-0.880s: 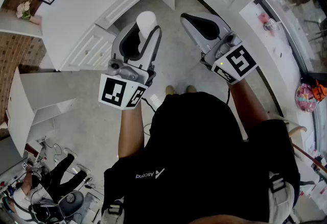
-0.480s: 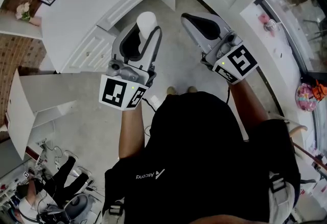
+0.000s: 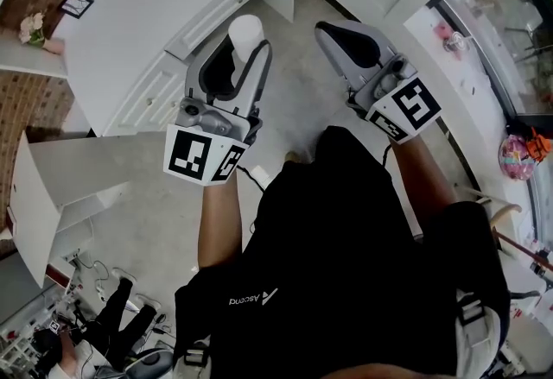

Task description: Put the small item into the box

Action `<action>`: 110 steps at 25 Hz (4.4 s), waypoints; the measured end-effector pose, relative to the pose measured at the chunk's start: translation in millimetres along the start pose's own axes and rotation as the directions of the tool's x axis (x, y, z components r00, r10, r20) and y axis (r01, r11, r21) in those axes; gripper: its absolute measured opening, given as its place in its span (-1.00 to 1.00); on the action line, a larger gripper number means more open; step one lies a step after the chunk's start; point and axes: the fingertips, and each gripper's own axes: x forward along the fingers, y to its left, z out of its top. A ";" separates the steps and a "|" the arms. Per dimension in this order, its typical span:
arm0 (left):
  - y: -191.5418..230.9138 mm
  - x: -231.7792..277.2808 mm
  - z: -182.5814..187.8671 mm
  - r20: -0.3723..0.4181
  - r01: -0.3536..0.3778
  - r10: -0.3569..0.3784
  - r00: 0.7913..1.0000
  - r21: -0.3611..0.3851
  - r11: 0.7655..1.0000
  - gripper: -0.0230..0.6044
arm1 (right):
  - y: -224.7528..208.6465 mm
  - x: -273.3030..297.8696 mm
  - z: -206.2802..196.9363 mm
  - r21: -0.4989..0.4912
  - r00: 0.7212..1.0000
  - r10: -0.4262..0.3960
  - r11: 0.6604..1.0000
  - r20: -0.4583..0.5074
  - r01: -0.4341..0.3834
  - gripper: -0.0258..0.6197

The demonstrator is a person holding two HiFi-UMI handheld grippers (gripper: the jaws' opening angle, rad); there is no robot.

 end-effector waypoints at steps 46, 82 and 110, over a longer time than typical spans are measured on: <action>334.5 356.5 -192.5 -0.401 -0.077 0.097 0.911 0.066 0.995 -0.41 | -394.9 307.0 -106.9 0.025 0.991 0.111 0.994 -0.078 -0.109 -0.92; 413.7 361.0 -428.3 -0.954 -0.106 -0.074 0.290 -0.108 0.988 -0.39 | -452.4 356.2 -163.2 0.006 0.976 0.081 0.997 -0.202 -0.081 -0.92; 417.3 365.7 -423.8 -0.936 -0.147 -0.012 0.351 -0.068 0.987 -0.30 | -470.1 346.6 -182.8 0.046 0.972 0.078 0.997 -0.223 -0.070 -0.92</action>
